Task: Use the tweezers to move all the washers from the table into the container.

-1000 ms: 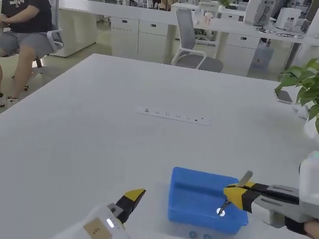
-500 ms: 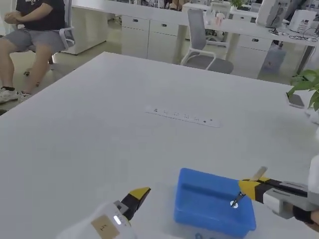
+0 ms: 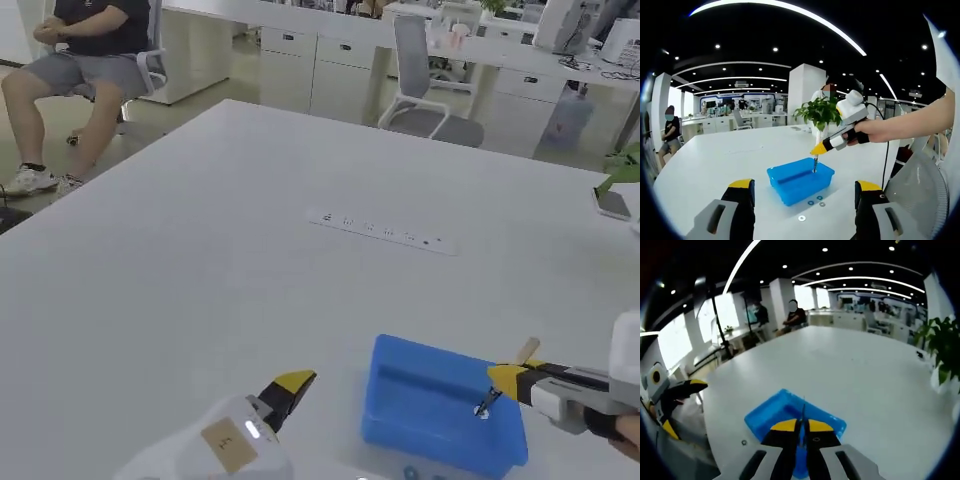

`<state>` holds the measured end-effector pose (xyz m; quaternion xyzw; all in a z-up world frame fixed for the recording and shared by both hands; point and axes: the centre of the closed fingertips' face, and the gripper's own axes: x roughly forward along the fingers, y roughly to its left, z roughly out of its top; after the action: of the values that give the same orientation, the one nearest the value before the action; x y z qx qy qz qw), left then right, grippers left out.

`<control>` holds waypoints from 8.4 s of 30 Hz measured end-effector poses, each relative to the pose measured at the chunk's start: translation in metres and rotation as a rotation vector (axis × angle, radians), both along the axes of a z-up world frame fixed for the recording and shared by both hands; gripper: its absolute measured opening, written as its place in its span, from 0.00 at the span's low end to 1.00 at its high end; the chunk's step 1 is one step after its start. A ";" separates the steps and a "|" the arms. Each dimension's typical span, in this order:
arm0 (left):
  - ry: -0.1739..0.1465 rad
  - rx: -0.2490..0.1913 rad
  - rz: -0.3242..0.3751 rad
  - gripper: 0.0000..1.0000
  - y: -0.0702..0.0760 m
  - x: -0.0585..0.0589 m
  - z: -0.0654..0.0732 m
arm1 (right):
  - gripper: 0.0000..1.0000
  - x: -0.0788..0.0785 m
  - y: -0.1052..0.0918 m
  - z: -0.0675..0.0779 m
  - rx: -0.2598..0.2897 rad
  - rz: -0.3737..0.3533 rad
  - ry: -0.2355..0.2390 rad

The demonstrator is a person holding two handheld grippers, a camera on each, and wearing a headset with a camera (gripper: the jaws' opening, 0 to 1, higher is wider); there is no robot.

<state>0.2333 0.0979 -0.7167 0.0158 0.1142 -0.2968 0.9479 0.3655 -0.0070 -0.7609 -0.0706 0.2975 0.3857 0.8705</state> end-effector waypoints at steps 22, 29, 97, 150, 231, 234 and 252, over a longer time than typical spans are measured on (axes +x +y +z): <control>-0.002 0.000 -0.013 0.84 -0.003 -0.002 0.000 | 0.03 0.015 -0.011 -0.037 -0.045 -0.022 -0.004; 0.002 -0.003 -0.009 0.84 -0.002 -0.001 0.000 | 0.03 0.015 -0.009 -0.040 -0.042 -0.027 -0.005; 0.045 0.013 -0.036 0.83 -0.007 -0.004 -0.009 | 0.03 -0.076 0.030 -0.014 0.124 0.063 0.041; 0.072 0.022 -0.048 0.81 -0.009 -0.005 -0.014 | 0.03 -0.102 0.043 -0.041 0.079 0.161 0.075; 0.072 0.017 -0.052 0.80 -0.008 -0.005 -0.015 | 0.03 -0.069 0.019 0.040 0.101 0.006 -0.062; 0.074 0.017 -0.051 0.80 -0.008 -0.006 -0.015 | 0.03 -0.064 0.019 0.039 0.096 0.004 -0.063; 0.079 0.013 -0.049 0.80 -0.007 -0.005 -0.016 | 0.03 -0.028 0.011 0.021 0.062 -0.017 -0.046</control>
<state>0.2285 0.0905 -0.7323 0.0131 0.1529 -0.3197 0.9350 0.3377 0.0044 -0.7401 -0.0501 0.2660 0.3856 0.8821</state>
